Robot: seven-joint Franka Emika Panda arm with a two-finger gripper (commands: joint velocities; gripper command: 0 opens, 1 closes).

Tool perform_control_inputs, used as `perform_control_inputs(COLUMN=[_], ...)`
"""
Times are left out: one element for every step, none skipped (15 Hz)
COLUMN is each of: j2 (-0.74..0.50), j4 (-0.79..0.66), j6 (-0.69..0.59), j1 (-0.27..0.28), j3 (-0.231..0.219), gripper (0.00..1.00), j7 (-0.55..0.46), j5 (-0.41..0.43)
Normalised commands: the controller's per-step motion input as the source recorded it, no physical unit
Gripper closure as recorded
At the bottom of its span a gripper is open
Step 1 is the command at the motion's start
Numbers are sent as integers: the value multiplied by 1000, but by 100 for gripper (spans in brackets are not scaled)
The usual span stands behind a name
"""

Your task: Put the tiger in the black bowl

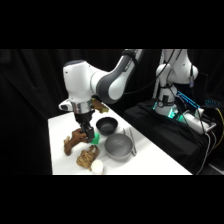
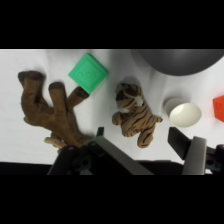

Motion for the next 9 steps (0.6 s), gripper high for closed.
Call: perform_control_inputs(j2=[531,487,440,409,394,372,349,346,317], j4=[537,508,479,457,444,424,406,386,365], j6=[41,26,18,7,3,-10,-15,-16,-40], j1=[18,13,5,-3,-10,-23,-25,-29,-36], j3=[22,23,27,27,27,39,39,41,50], gripper=[0,0,0,0,0,0,0,0,0], j7=[4,-7,-17,-22,-27,-43,-38,-41,-51], j5=[-75,-76,-71,-66,-63,-47,-42,-38,-28])
